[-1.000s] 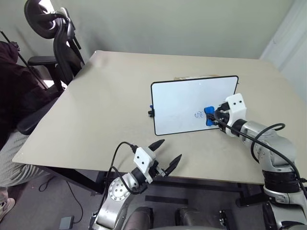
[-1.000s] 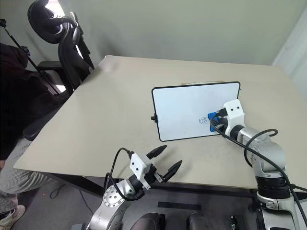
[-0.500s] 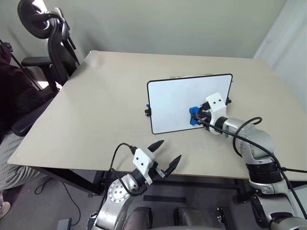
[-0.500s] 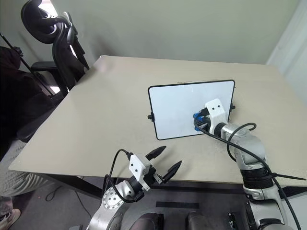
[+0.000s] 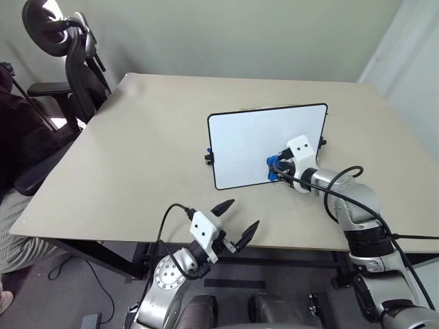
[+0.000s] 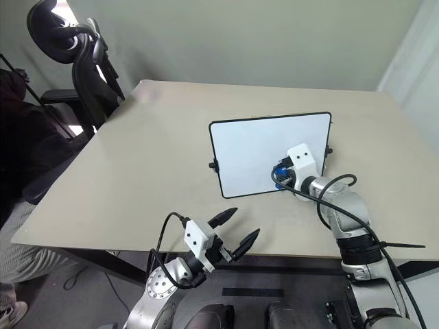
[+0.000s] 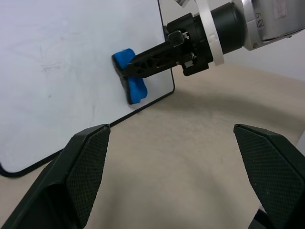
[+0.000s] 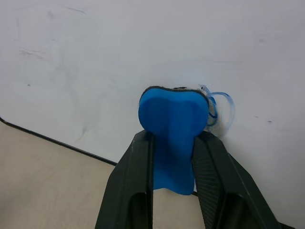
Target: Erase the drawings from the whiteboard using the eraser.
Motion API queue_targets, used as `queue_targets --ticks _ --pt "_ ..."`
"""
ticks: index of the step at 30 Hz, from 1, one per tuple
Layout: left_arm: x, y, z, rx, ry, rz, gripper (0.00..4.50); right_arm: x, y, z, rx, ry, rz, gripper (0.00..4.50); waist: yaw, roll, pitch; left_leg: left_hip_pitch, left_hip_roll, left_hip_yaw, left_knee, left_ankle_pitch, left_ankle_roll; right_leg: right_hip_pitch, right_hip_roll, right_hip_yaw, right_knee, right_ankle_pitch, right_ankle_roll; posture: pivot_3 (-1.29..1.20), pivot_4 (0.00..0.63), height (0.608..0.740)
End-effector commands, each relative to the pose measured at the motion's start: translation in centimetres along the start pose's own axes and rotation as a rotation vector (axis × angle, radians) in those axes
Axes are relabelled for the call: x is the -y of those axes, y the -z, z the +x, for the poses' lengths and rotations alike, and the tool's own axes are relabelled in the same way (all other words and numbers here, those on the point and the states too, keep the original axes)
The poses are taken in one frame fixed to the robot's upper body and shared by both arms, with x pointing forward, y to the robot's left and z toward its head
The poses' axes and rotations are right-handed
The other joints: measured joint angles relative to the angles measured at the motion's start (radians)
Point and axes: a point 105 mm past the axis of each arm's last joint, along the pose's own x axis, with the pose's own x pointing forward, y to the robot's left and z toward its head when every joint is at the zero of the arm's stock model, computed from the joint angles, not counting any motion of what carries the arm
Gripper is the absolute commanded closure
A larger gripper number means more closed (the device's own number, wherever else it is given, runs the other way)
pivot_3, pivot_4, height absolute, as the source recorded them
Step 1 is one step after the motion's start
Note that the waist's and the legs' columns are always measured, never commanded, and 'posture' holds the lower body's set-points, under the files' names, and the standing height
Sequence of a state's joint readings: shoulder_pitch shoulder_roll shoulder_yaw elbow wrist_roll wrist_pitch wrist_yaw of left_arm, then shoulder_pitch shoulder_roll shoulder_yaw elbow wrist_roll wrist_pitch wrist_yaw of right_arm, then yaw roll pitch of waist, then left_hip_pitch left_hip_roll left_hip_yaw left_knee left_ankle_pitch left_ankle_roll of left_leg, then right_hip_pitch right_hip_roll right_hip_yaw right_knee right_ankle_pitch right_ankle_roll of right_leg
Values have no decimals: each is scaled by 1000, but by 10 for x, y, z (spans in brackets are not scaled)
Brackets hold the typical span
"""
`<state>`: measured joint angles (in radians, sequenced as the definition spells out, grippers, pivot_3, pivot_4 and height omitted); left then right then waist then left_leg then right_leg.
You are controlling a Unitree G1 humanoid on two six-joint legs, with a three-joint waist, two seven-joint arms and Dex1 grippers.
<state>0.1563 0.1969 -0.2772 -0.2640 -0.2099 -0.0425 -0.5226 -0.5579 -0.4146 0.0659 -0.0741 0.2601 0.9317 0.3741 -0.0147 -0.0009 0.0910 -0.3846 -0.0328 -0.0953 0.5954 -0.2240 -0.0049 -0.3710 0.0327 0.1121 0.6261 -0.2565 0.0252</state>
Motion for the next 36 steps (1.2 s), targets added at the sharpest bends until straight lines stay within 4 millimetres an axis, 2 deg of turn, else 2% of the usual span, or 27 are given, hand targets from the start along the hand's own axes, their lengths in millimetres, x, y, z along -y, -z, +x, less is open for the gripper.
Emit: queue_targets --ticks 1,5,9,13,16,21,26,29,36 --pt "2 -10 3 42 12 6 0 41 -13 -18 41 174 9 3355 3 0 2 -1 0 0 0 0 0 0 0 0 0 0 0 0 150 736" --pt "2 -10 3 43 12 4 0 57 -17 -24 49 229 22 3355 6 0 2 -2 0 0 0 0 0 -1 0 0 0 1 -2 0 150 736" --pt "2 -10 3 42 18 3 0 51 -25 -22 66 214 15 3355 2 0 2 -3 0 0 0 0 0 -3 0 0 0 3 -1 0 150 736" --pt "2 -10 2 38 22 2 0 19 -37 -10 92 122 12 3355 -9 0 2 0 0 0 -2 0 0 -2 0 0 0 7 4 0 150 736" --pt "2 -10 2 38 22 2 0 -17 -45 2 105 17 -1 3355 -22 -1 2 4 1 0 -2 0 -1 -3 0 -1 0 9 6 0 150 736" --pt "2 -10 2 40 19 2 0 -63 -52 15 108 -109 -26 3355 -30 -1 2 12 2 0 -2 -1 -4 -3 0 -1 -1 9 7 0 150 736" --pt "2 -11 1 43 9 1 0 -82 -54 20 105 -163 -41 3355 -26 -1 2 17 3 -1 -1 -8 -6 -7 0 0 -1 9 6 0 150 736" --pt "1 -11 0 44 6 1 0 -73 -54 23 101 -133 -37 3355 -22 -1 2 11 3 -1 -1 -9 -6 -12 0 0 -1 13 -1 0 150 736" --pt "0 -12 -2 44 3 0 0 -14 -48 14 89 40 -13 3355 -8 0 3 9 3 -1 -1 -9 -6 -16 0 0 -2 15 -5 0 150 736"
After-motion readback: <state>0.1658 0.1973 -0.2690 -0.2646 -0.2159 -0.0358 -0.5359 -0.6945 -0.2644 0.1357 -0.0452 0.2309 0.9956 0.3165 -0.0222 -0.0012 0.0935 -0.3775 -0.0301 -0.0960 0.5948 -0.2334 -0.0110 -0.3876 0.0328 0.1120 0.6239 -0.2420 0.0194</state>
